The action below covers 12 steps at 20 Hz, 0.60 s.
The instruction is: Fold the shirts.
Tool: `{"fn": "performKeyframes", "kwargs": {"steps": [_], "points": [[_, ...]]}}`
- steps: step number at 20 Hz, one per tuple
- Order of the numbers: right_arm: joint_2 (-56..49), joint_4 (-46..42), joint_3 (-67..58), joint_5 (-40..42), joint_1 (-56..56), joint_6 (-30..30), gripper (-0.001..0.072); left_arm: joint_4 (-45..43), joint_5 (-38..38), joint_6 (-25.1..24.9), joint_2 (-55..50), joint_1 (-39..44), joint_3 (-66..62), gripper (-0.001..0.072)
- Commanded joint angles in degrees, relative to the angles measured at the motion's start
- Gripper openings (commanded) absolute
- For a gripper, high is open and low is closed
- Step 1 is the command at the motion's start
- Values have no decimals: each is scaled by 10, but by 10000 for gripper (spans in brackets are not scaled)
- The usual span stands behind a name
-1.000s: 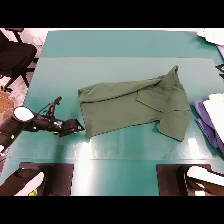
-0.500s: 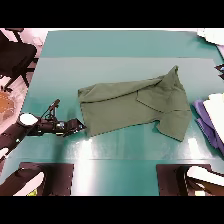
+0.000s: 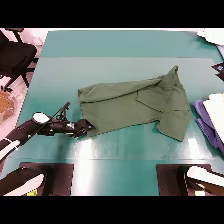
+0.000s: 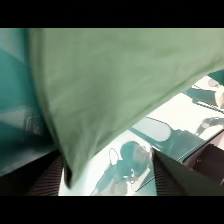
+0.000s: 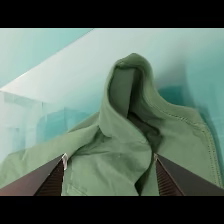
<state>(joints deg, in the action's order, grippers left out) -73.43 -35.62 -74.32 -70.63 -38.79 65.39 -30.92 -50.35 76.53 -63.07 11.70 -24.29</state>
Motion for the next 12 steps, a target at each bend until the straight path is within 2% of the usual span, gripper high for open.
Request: {"fn": "performKeyframes", "kwargs": {"steps": [1, 4, 5, 7, 8, 10, 12], "points": [[0, -2, 0, 2, 10, -4, 628, 9, 36, -7, -10, 30, 1, 641], [0, -1, 0, 2, 5, -4, 627, 10, 59, -5, -10, 30, 1, 638], [0, -2, 0, 2, 5, -4, 627, 10, 65, -5, -10, 30, 1, 545], [0, -2, 0, 1, 5, -3, 628, 10, 64, -7, -10, 30, 1, 227], [0, -5, 0, -2, 4, -3, 627, 11, 63, -26, -10, 30, 1, 30], [0, -29, 0, -12, 4, 31, 627, 10, 59, -43, -10, 28, -3, 21], [0, -112, 0, -40, 4, 101, 627, 5, 56, -56, -9, 28, -16, 21]]}}
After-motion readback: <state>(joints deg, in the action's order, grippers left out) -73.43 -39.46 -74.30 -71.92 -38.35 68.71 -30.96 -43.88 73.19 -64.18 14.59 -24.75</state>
